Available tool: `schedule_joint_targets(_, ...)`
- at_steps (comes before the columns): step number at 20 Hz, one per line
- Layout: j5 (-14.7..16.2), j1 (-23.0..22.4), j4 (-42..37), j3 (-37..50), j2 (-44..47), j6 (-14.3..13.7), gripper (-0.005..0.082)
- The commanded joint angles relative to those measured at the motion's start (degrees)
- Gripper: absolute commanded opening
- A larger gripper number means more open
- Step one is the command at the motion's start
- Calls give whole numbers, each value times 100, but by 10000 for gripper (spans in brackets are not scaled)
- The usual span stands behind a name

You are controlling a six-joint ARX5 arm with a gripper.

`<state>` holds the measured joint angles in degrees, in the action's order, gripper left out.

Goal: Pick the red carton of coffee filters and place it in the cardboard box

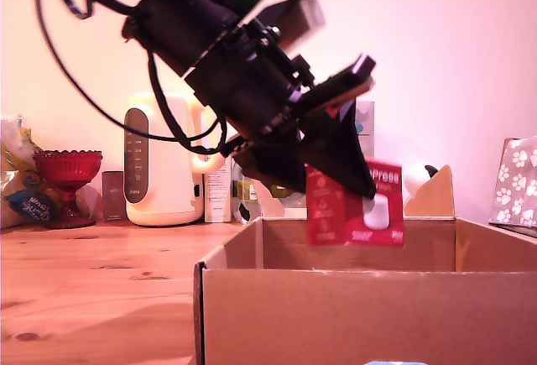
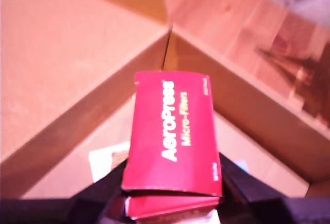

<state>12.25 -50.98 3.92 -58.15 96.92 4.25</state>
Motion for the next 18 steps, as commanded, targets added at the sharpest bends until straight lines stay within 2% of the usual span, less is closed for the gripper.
schedule_joint_targets(1, 42, -20, 101, -114, 57, -87, 305)
schedule_joint_targets(2, 87, -20, 223, -188, 57, -151, 434)
schedule_joint_targets(3, 153, -17, 363, -258, 57, -247, 605)
schedule_joint_targets(4, 173, -17, 544, -348, 55, -254, 719)
schedule_joint_targets(5, 280, -17, 603, -387, 28, -374, 736)
schedule_joint_targets(7, 313, -15, 579, -389, -140, -380, 681)
schedule_joint_targets(9, 299, -13, 601, -389, -391, -428, 541)
schedule_joint_targets(10, 286, 0, 632, -389, -509, -428, 409)
schedule_joint_targets(11, 286, 31, 669, -389, -638, -444, 175)
schedule_joint_targets(12, 293, 63, 688, -389, -737, -623, -50)
schedule_joint_targets(13, 289, 107, 667, -389, -824, -682, 9)
schedule_joint_targets(14, 291, 170, 664, -387, -896, -682, -28)
schedule_joint_targets(18, 280, 627, 337, -155, -1176, -741, -24)
